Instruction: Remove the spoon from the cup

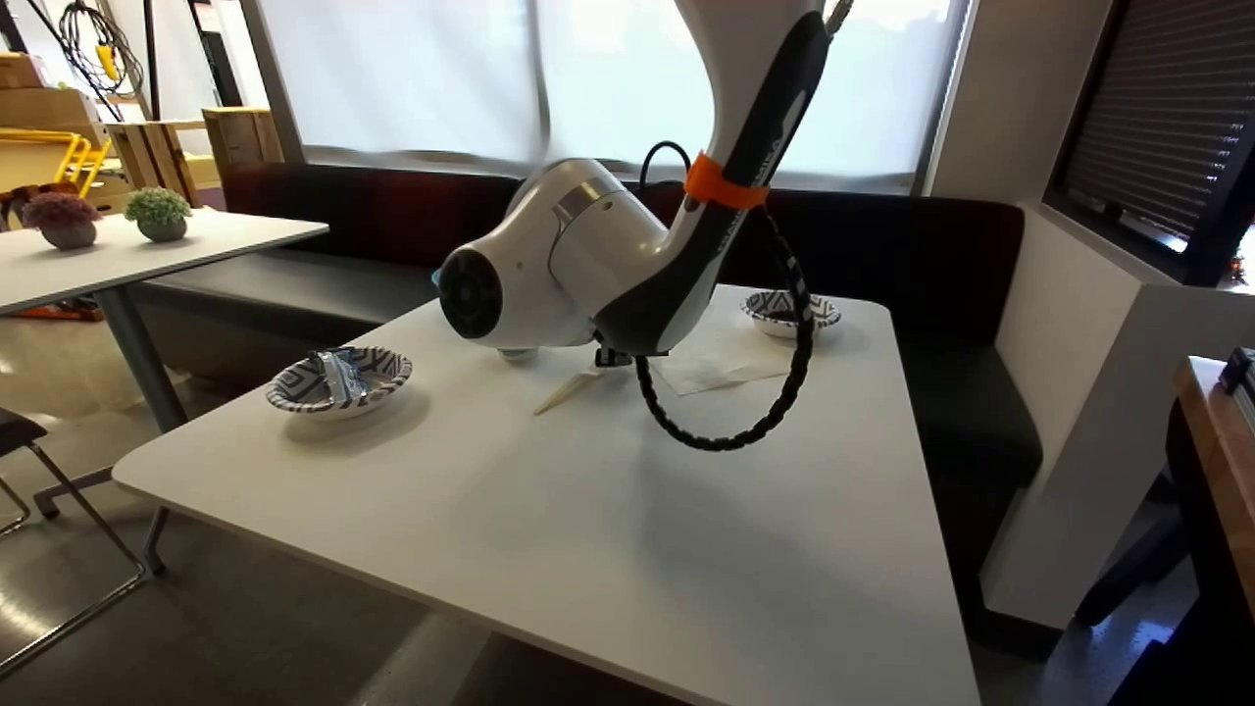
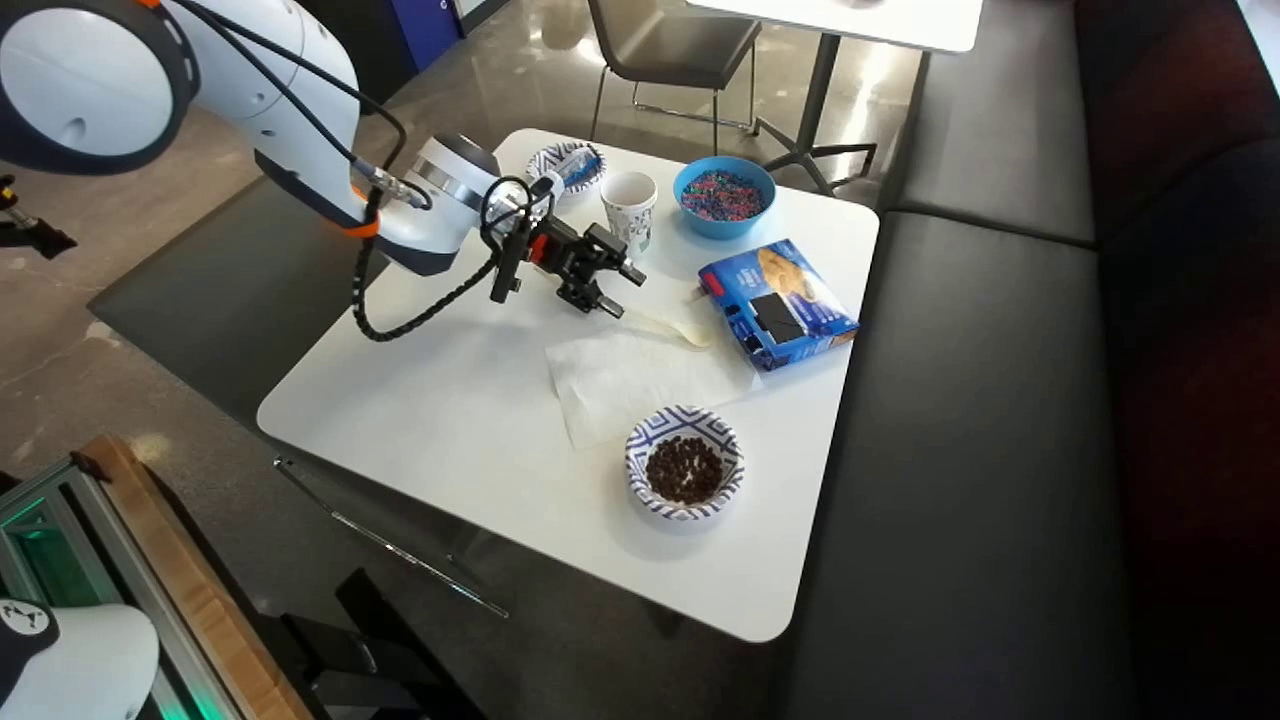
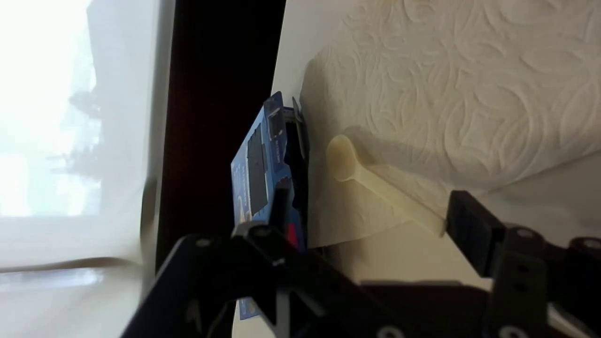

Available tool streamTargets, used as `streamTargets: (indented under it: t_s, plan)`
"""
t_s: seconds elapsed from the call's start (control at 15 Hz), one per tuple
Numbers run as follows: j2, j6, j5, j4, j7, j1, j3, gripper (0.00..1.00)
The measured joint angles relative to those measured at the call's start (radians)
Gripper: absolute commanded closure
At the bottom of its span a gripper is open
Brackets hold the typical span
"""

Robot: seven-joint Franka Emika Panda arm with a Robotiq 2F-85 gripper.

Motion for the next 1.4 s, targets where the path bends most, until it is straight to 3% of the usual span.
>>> streamTargets:
  t_s: [0.47,0.67,0.87,1.2,1.4]
  plan:
    - [-0.053,-0.045,0.007,-0.056,-0.017,0.005,0.038,0.00]
    - [-0.176,-0.119,0.069,-0.169,-0.037,0.003,0.092,0.00]
    - [-0.341,-0.113,0.181,-0.298,-0.079,-0.032,0.149,0.00]
    - [-0.632,0.156,0.215,-0.537,-0.081,-0.134,0.162,0.00]
    - [-0.790,0.394,0.128,-0.696,-0.061,-0.221,0.150,0.00]
